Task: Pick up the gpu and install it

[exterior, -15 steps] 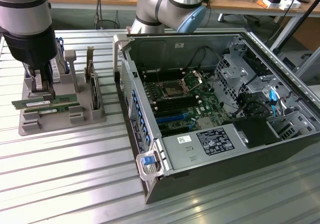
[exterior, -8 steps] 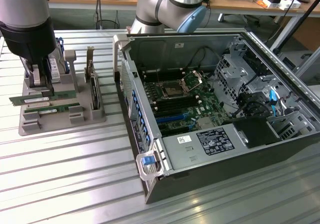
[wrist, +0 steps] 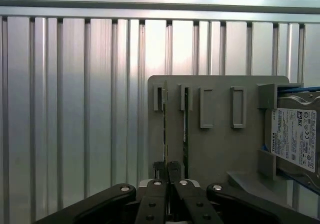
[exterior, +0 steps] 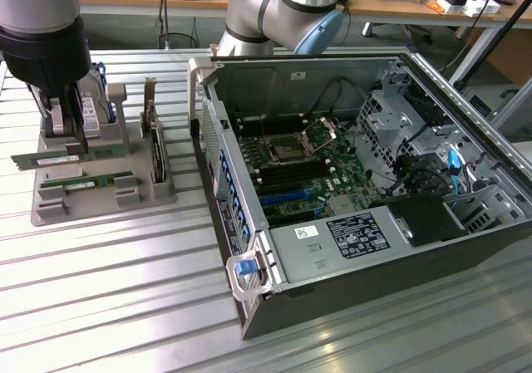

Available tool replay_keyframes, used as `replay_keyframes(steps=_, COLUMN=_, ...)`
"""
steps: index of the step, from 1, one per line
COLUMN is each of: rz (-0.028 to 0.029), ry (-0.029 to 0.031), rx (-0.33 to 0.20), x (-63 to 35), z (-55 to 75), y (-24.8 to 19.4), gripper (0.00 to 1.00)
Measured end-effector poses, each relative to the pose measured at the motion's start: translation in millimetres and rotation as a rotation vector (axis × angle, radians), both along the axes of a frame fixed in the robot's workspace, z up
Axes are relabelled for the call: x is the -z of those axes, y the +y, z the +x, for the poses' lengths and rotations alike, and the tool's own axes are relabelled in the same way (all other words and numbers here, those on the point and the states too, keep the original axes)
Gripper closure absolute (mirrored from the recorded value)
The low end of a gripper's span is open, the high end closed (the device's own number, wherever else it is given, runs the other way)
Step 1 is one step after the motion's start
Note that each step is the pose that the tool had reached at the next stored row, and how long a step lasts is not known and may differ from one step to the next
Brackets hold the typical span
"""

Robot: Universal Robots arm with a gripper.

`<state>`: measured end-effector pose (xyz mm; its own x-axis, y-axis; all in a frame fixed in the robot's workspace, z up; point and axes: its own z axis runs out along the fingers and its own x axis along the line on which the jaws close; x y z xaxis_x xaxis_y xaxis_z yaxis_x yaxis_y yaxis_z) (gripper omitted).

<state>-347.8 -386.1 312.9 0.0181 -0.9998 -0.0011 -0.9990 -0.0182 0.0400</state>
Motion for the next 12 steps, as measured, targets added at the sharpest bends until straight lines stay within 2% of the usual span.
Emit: replay_keyframes(steps=12, rz=0.0039, ry=0.0, rx=0.0, x=-14.2, z=0.0, y=0.0, gripper=0.88)
